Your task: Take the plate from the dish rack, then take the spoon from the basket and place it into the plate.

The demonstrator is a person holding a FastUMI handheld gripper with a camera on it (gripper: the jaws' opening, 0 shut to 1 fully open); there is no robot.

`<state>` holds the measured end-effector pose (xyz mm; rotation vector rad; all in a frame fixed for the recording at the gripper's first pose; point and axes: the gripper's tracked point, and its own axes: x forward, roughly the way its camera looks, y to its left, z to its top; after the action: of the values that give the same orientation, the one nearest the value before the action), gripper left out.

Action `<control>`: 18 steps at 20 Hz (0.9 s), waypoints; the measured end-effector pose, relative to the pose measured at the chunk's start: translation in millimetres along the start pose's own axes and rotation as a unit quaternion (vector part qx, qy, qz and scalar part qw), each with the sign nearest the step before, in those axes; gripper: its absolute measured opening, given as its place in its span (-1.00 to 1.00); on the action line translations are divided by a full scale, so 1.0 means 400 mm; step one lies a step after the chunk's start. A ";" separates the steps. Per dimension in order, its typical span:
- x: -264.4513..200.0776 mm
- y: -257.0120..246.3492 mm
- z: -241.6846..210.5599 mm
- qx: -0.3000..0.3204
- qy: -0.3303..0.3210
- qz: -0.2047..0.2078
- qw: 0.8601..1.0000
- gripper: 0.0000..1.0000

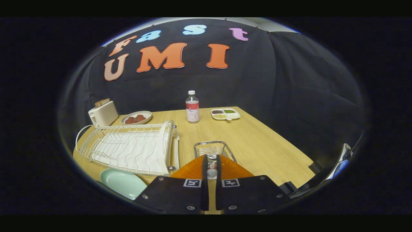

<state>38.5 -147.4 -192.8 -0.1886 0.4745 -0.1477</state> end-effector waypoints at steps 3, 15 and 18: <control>-0.035 0.002 0.045 0.002 -0.013 0.002 1.000 -0.83; -0.320 0.143 0.156 -0.013 -0.074 0.032 0.997 -0.83; -0.383 0.220 0.146 -0.023 -0.079 0.067 0.994 -0.83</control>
<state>-60.5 -25.0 -93.4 -0.2118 0.3309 0.0093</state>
